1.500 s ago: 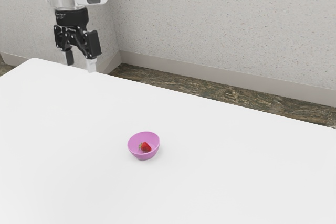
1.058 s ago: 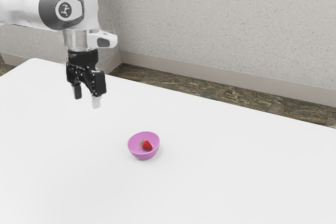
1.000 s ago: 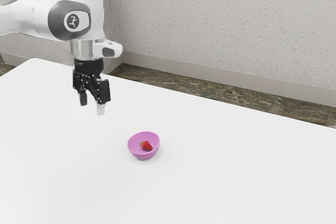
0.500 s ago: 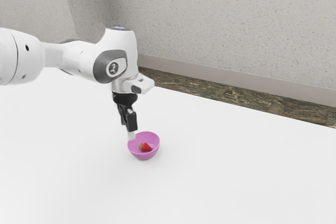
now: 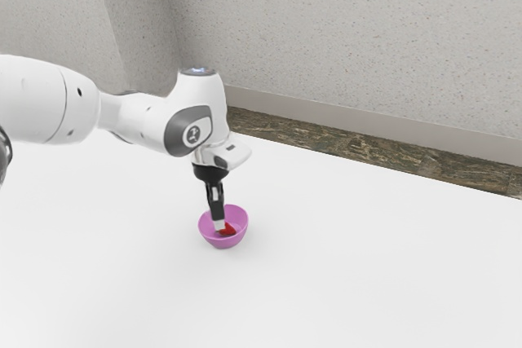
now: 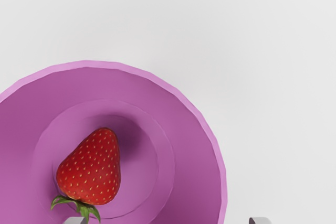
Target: Take strawberry from the bowl
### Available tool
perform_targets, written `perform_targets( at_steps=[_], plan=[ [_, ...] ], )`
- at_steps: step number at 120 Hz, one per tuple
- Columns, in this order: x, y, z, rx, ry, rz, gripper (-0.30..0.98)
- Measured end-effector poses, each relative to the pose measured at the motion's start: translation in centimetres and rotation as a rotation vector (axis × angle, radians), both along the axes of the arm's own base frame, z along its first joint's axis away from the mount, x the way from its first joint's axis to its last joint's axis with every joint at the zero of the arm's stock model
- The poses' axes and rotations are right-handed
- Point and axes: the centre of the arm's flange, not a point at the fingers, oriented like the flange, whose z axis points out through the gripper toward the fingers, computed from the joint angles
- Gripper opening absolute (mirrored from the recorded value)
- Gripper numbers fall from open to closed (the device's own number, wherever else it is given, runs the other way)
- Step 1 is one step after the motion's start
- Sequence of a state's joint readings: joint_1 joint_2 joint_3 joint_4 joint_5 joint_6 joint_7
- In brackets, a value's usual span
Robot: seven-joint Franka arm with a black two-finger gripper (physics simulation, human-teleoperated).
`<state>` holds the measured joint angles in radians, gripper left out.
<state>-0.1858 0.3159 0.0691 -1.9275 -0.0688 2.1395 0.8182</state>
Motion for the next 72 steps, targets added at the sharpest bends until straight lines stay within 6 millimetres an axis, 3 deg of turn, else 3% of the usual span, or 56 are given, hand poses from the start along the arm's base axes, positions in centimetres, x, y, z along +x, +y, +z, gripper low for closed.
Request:
perform_targets(
  at_steps=[21,72],
  plan=[
    [-0.6,-0.2,-1.3,-0.073,0.001,0.012,0.35],
    [-0.4,0.2,-1.6,-0.128,-0.02,-0.016,0.29]
  ],
)
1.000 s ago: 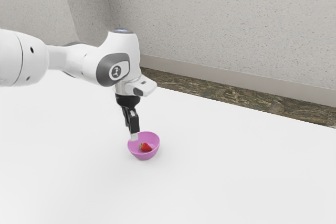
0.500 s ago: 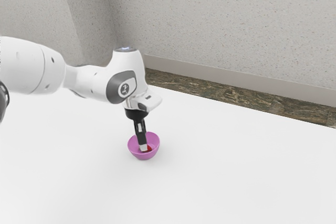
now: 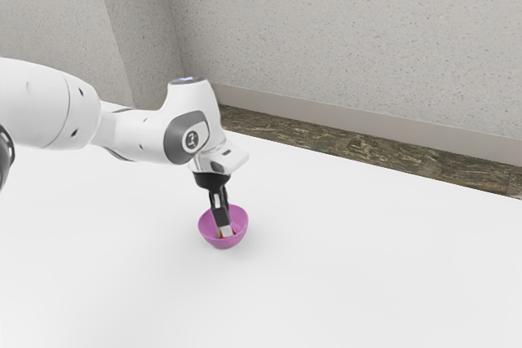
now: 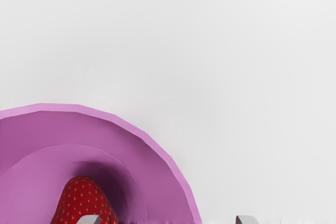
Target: Take strawberry from the bowl
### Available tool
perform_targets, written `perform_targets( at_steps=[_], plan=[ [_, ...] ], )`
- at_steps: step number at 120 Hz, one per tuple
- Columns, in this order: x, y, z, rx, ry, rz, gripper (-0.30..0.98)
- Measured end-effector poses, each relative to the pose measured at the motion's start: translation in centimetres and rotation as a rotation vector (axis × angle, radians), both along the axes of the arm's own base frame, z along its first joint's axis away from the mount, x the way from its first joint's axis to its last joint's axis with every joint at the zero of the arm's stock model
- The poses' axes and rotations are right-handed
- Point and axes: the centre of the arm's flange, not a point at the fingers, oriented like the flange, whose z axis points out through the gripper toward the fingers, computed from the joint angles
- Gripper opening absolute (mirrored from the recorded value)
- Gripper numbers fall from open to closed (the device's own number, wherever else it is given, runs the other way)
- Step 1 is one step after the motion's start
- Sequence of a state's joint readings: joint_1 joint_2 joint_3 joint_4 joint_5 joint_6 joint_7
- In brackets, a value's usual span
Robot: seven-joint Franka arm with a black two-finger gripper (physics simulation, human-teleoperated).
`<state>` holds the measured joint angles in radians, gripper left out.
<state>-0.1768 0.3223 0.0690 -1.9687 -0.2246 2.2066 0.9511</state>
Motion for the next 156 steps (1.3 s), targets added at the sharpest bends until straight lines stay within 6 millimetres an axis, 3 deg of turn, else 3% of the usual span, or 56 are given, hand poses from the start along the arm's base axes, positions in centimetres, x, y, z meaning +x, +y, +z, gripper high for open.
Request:
perform_targets(
  at_steps=[64,156],
  plan=[
    [1.4,2.1,-1.3,-0.006,-0.013,-0.039,0.29],
    [1.6,2.2,-2.4,-0.042,-0.027,-0.045,0.25]
  ],
)
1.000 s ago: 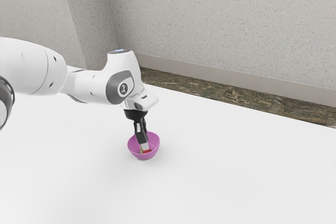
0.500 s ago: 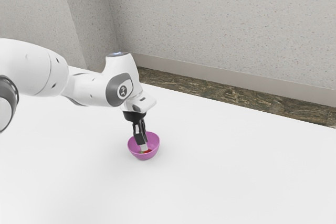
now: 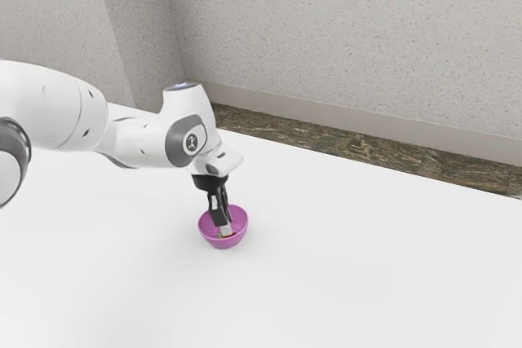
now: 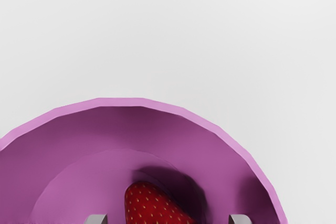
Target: Take strawberry from the bowl
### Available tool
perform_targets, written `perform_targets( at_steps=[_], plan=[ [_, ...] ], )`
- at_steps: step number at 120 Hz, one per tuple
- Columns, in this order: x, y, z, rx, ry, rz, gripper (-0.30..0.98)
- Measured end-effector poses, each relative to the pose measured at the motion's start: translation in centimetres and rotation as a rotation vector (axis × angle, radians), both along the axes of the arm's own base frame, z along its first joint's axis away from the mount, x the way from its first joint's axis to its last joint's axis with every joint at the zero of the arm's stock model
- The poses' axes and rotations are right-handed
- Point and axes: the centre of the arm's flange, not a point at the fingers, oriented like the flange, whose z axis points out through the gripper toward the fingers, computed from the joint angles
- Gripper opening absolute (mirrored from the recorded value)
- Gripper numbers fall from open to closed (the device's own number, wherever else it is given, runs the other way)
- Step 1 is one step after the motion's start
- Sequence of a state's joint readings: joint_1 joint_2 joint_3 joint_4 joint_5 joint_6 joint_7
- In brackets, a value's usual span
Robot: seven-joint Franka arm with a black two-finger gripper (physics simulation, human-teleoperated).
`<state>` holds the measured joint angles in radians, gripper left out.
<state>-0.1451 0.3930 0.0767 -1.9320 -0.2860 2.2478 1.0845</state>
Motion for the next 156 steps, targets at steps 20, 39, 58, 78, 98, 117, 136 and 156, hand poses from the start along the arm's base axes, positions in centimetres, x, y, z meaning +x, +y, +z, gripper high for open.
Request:
perform_targets(
  at_steps=[20,39,58,78,98,117,136,156],
  plan=[
    [0.0,0.2,-0.4,-0.026,0.003,0.023,0.26],
    [0.1,0.3,-0.6,-0.072,0.007,0.074,0.26],
    [-0.4,0.5,-0.1,-0.09,0.009,0.097,0.27],
    [-1.1,1.2,0.2,-0.095,0.012,0.113,0.27],
    [-1.2,1.6,-0.2,-0.095,0.017,0.121,0.27],
    [-1.1,1.6,-1.3,-0.09,0.023,0.123,0.27],
    [-1.1,1.7,-2.2,-0.089,0.029,0.125,0.28],
    [-1.0,1.7,-3.1,-0.087,0.035,0.124,0.26]
  ],
)
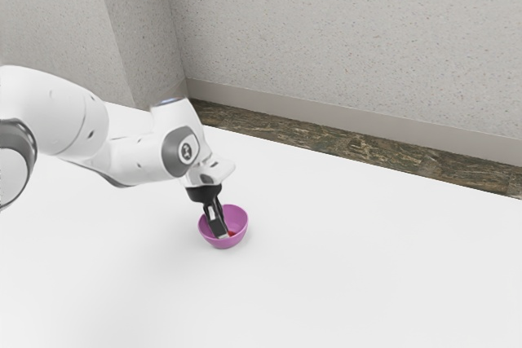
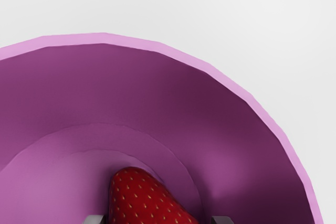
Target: Take strawberry from the bowl
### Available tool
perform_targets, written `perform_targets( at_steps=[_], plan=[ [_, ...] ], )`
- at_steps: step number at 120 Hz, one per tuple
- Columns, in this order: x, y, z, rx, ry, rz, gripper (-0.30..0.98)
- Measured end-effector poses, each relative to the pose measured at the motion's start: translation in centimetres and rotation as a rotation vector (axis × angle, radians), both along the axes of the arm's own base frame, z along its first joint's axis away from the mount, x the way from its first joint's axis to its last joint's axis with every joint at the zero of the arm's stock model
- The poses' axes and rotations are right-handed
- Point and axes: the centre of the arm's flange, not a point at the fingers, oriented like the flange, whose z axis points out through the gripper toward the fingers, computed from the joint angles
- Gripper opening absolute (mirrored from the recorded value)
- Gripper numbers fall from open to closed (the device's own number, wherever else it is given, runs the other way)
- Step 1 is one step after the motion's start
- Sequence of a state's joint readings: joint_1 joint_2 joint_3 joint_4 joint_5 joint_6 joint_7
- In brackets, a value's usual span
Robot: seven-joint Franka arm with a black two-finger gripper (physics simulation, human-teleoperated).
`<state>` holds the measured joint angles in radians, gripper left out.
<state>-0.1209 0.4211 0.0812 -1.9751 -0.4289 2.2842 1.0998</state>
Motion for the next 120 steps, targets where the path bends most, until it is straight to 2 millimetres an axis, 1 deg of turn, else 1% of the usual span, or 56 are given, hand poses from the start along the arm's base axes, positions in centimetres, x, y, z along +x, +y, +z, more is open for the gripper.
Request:
perform_targets(
  at_steps=[24,56,60,76,88,94,108,120],
  plan=[
    [0.1,-0.1,-0.2,0.002,-0.004,-0.004,0.25],
    [0.3,-0.1,0.2,0.01,-0.016,-0.005,0.11],
    [0.3,-0.1,0.6,0.01,-0.023,-0.006,0.1],
    [0.5,-0.5,3.4,0.012,-0.071,-0.01,0.05],
    [0.4,-1.9,5.9,0.01,-0.108,-0.028,0.03],
    [0.1,-3.7,6.6,0.008,-0.117,-0.052,0.02],
    [-0.6,-7.9,6.9,0.007,-0.118,-0.106,0.0],
    [-0.9,-9.9,6.6,0.008,-0.11,-0.122,0.0]
  ],
)
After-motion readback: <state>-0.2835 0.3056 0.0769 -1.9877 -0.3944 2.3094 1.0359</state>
